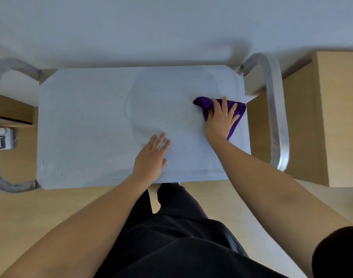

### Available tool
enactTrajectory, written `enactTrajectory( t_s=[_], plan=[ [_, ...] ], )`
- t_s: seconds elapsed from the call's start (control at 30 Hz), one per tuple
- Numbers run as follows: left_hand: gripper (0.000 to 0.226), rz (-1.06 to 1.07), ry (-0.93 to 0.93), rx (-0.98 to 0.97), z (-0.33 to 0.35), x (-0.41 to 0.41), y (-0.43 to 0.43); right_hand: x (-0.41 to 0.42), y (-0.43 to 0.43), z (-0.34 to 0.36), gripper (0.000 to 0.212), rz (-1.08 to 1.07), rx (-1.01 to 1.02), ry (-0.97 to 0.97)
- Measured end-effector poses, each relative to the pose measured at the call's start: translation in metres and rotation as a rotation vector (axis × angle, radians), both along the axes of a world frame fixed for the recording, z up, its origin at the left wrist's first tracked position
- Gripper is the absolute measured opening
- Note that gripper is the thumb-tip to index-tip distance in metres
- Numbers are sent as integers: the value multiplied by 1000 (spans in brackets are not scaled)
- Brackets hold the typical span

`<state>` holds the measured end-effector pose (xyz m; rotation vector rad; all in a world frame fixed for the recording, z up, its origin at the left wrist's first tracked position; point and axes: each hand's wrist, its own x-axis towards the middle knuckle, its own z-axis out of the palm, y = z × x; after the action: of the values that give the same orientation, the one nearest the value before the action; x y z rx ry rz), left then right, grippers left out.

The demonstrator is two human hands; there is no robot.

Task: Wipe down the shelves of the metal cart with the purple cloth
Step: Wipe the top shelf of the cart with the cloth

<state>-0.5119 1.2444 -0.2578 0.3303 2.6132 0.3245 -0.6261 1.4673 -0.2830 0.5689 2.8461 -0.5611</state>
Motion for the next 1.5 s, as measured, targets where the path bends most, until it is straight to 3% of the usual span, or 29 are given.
enactTrajectory(
  t_s=[0.1, 0.27, 0.43, 0.57, 0.7, 0.77, 0.83, 0.97, 1.03, 1.17, 1.27, 1.33, 1.4, 1.5],
  plan=[
    [63, 36, 67, 17, -6, 12, -9, 9, -39, 3, 47, -58, 30, -39],
    [64, 27, 96, 25, -8, 15, -12, 48, -115, 0, 58, 411, 0, -35],
    [55, 65, 98, 25, -4, 12, -38, 25, -79, -10, 52, 589, -47, 37],
    [56, 62, 102, 0, -5, 9, -63, -8, -36, -7, 47, 327, -22, 46],
    [61, 66, 89, -4, -8, 9, -78, -9, -79, 1, 50, 27, 4, -33],
    [62, 77, 89, 5, -7, 11, -80, 4, -127, 3, 55, 151, 7, -51],
    [63, 76, 83, 4, -7, 12, -82, 20, -164, 1, 57, 429, -10, -50],
    [64, 28, 96, 24, -6, 12, -96, 13, -153, -4, 60, 717, -29, 15],
    [62, 11, 96, 53, -4, 11, -103, -2, -127, -7, 56, 663, -24, 46],
    [52, 50, 80, 57, -1, 8, -123, -26, -89, -4, 50, 258, -11, 38],
    [52, 107, 81, 28, -2, 12, -154, -30, -122, -1, 51, -11, -5, -10],
    [54, 120, 81, 13, -4, 17, -175, -29, -172, 2, 56, -63, 28, -45],
    [55, 121, 90, 20, -6, 22, -191, -17, -233, 3, 61, 140, 40, -46],
    [54, 131, 88, 44, -6, 27, -204, 19, -313, 2, 67, 663, 12, -5]
  ],
)
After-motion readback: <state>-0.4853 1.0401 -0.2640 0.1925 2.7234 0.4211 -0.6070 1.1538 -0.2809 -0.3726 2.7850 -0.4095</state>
